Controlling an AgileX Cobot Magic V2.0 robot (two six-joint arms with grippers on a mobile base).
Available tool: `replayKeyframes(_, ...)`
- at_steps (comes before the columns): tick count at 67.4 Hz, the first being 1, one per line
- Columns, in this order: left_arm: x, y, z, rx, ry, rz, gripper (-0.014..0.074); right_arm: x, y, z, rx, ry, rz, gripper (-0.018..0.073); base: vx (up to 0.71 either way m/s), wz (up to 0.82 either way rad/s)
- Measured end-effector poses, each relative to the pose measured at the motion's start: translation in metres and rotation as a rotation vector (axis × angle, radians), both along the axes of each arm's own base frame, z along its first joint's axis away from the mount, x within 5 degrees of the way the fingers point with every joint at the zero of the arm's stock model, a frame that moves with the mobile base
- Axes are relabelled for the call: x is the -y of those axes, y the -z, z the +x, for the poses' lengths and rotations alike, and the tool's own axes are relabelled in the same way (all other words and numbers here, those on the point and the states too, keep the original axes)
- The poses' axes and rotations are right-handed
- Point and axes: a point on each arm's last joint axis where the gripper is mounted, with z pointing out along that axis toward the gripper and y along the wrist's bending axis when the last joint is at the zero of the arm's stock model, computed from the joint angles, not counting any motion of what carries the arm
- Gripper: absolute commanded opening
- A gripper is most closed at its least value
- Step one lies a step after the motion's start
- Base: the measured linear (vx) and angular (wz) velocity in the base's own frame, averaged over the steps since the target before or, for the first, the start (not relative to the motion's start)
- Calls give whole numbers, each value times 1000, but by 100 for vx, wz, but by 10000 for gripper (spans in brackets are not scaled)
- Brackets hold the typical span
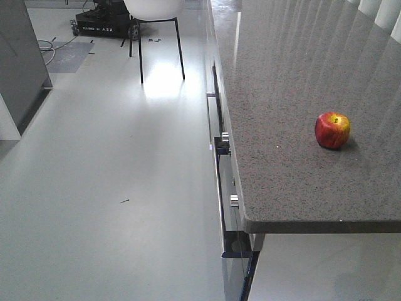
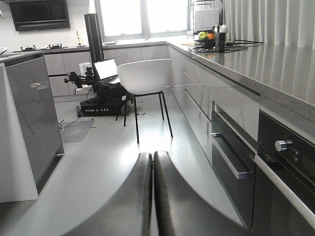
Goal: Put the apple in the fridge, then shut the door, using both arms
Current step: 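Move the right gripper down toward the red-yellow apple on the counter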
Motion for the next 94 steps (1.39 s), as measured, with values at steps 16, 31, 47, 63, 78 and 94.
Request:
replayKeyframes(16, 0, 0, 0, 0, 0, 0, -6, 0, 0, 0, 0, 0, 0, -3, 0, 0)
replayKeyframes(31, 0, 0, 0, 0, 0, 0, -6, 0, 0, 0, 0, -1, 13, -3, 0, 0)
replayKeyframes(47, 0, 0, 0, 0, 0, 0, -6, 0, -24, -2, -15, -4, 37, -3, 0, 0)
replayKeyframes(63, 0, 0, 0, 0, 0, 0, -6, 0, -86, 4, -182, -5, 41, -3, 0, 0)
replayKeyframes(78, 0, 0, 0, 0, 0, 0, -6, 0, -118, 24, -410, -4, 48, 31, 0, 0)
replayKeyframes(94, 0, 0, 0, 0, 0, 0, -6, 1, -126, 60, -663, -11, 30, 245, 0, 0)
